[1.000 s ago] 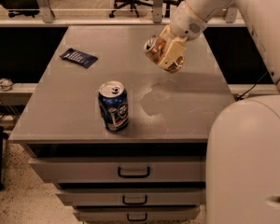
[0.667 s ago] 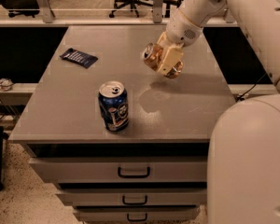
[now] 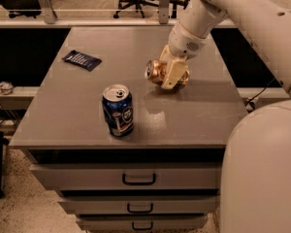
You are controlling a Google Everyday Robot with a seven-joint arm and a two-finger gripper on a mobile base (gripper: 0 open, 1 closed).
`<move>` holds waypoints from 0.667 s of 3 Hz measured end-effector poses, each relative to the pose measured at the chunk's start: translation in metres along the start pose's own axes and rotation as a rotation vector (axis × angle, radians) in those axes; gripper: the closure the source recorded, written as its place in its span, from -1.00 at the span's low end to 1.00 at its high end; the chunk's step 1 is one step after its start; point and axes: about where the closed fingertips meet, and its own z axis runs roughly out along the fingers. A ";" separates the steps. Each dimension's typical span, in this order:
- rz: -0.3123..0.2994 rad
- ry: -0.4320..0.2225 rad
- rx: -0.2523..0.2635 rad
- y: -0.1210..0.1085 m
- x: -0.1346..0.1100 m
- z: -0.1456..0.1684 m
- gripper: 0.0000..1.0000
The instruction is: Knock orange can over
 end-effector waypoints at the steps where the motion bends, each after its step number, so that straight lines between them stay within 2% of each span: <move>1: -0.011 0.006 -0.023 0.008 -0.002 0.007 -0.71; 2: -0.018 -0.006 -0.037 0.011 -0.006 0.009 -1.00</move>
Offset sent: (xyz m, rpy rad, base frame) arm -0.0243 0.0053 -0.0003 0.0051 0.0527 0.0534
